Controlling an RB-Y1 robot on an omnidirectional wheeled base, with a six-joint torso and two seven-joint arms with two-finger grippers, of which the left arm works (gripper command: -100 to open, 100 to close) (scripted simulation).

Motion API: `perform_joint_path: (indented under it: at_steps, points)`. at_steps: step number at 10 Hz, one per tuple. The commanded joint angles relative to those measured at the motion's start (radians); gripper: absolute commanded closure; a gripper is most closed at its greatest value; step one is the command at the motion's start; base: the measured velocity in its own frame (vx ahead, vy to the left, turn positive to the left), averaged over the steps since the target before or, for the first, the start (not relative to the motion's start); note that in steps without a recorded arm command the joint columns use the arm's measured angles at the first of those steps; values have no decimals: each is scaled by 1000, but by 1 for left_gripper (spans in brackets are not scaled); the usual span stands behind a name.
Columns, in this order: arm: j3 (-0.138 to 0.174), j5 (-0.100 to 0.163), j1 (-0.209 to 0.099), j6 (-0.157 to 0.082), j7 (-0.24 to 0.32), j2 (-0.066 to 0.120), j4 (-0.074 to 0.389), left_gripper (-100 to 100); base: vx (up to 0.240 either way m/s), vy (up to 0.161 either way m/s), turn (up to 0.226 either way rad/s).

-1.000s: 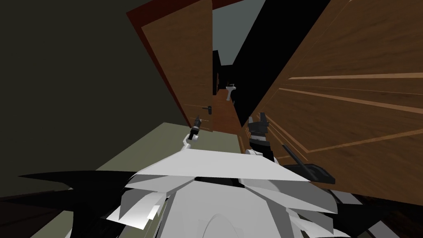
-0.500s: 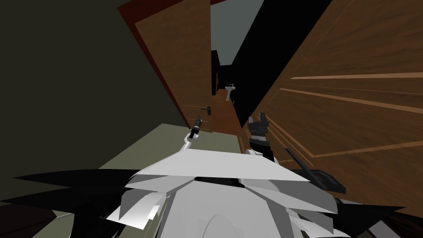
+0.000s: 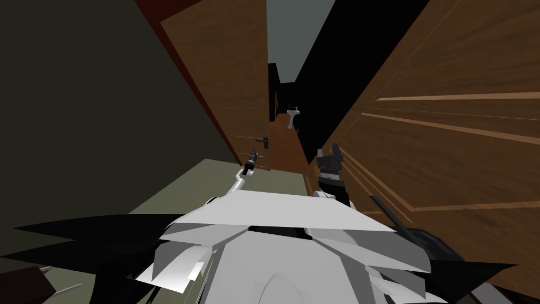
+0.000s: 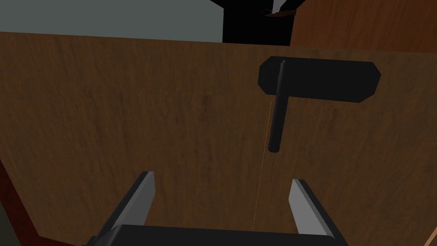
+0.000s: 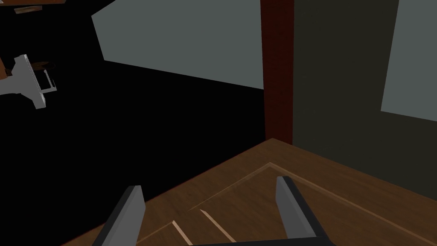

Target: Pull the door open

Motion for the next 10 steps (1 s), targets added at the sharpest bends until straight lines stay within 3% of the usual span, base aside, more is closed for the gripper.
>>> perform_joint_path:
  at_steps: [1, 10]
  points:
    - [1, 2, -18, -2, 2, 3, 31, -100, 54, -3, -11]
    - [4, 25, -151, 4, 19, 27, 253, -100, 77, -1, -21]
